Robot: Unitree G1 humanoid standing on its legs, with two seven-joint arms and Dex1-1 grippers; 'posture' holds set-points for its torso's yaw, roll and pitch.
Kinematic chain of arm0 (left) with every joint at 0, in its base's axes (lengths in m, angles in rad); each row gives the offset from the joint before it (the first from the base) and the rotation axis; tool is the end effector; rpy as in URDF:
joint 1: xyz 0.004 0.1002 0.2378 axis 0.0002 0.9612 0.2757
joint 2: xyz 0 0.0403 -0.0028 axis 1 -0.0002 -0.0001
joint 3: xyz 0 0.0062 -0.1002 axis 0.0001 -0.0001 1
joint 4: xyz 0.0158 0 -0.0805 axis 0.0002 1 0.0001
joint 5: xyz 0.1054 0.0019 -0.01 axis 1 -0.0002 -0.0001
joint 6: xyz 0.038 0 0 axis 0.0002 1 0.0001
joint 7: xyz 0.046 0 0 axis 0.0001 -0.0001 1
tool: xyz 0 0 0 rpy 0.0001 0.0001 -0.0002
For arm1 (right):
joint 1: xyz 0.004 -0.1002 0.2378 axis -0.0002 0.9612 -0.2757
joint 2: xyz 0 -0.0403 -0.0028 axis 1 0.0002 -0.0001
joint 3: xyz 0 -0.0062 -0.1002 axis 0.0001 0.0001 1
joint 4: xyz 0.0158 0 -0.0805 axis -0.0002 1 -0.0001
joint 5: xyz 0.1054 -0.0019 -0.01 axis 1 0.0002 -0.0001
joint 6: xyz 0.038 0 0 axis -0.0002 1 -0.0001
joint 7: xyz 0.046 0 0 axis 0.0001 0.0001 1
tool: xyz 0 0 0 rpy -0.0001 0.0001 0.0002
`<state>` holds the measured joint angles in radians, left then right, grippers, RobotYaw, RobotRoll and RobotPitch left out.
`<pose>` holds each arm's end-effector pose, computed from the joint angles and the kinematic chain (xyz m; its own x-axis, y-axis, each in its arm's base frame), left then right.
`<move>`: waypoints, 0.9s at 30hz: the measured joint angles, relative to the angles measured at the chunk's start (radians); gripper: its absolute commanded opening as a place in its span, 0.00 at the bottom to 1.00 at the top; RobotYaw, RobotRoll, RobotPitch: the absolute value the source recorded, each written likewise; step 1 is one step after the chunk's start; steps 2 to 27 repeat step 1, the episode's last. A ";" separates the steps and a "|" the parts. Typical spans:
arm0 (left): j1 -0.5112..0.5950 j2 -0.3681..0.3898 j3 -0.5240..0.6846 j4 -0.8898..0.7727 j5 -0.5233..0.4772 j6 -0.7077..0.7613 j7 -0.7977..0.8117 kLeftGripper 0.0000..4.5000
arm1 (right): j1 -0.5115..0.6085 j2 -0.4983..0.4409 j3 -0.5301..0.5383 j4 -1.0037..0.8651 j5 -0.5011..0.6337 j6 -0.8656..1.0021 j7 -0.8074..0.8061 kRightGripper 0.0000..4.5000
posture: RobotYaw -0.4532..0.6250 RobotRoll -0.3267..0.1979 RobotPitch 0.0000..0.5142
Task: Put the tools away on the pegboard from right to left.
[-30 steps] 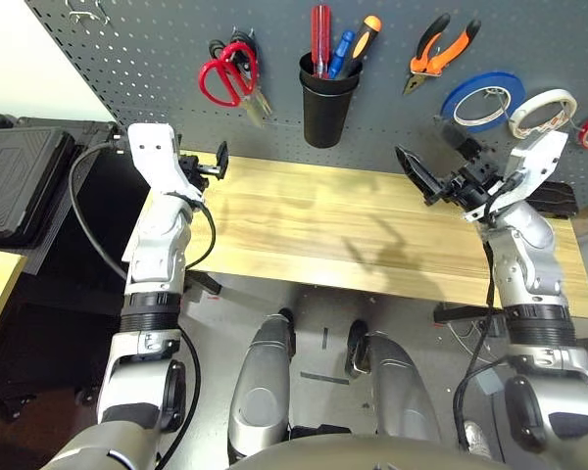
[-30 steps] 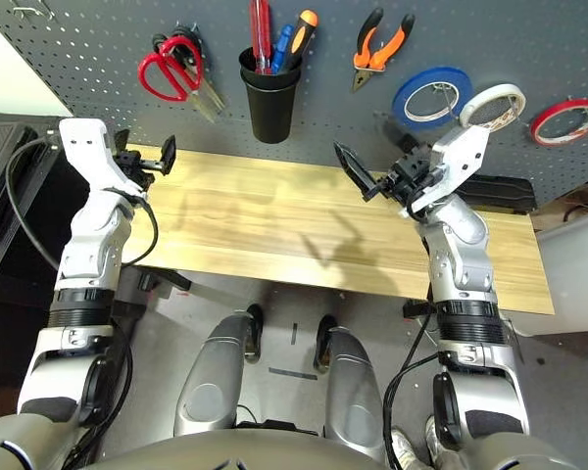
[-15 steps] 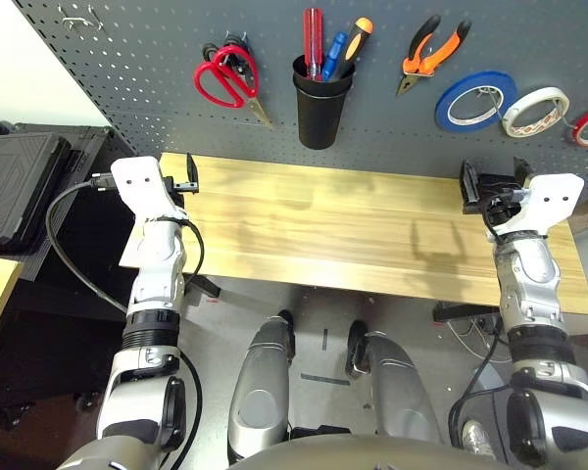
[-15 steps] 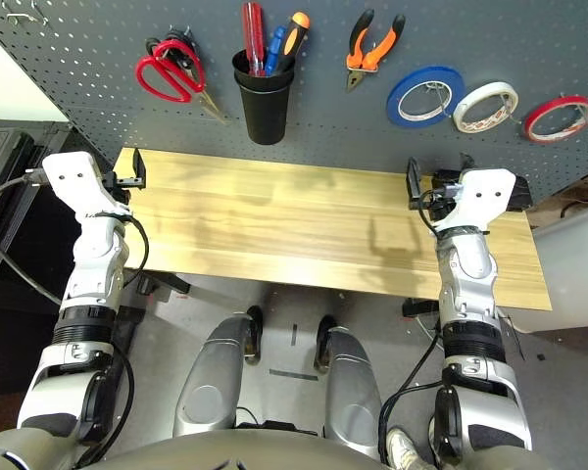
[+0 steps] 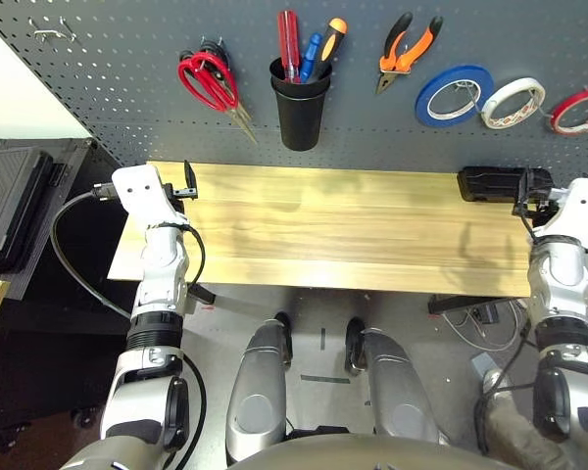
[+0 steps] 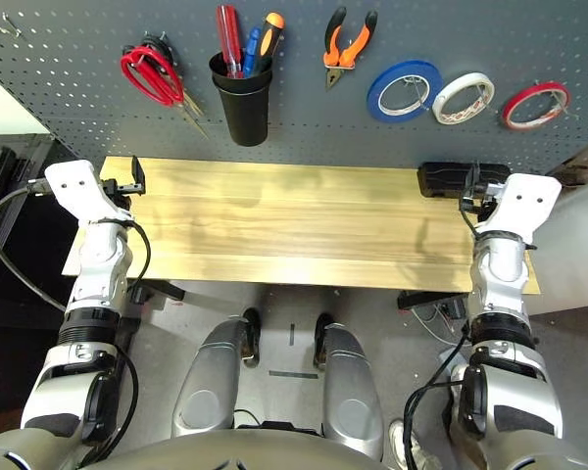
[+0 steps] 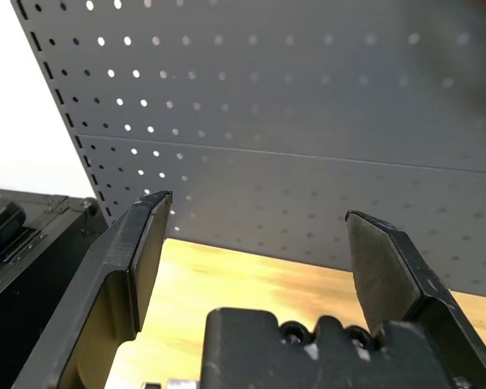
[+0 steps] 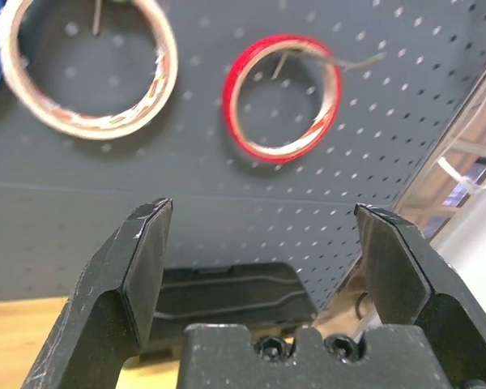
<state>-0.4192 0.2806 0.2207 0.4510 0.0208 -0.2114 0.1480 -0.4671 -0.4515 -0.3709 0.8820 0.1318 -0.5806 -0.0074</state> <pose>0.2814 0.2330 0.0892 0.9232 0.2933 0.2483 -0.3396 0.9250 0.1702 0.2609 -0.3076 0.0709 0.8664 -0.3945 0.3063 0.4429 0.8903 -0.1061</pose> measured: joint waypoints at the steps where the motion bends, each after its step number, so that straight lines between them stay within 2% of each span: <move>1: 0.000 0.000 0.003 0.000 0.000 -0.002 0.007 0.99 | -0.007 0.000 0.001 0.012 0.000 -0.002 -0.001 1.00 | 0.53 0.62 0.38; 27: 0.000 0.000 0.003 0.000 0.000 -0.002 0.007 0.99 | -0.007 0.000 0.001 0.012 0.000 -0.002 -0.001 1.00 | 0.53 0.62 0.38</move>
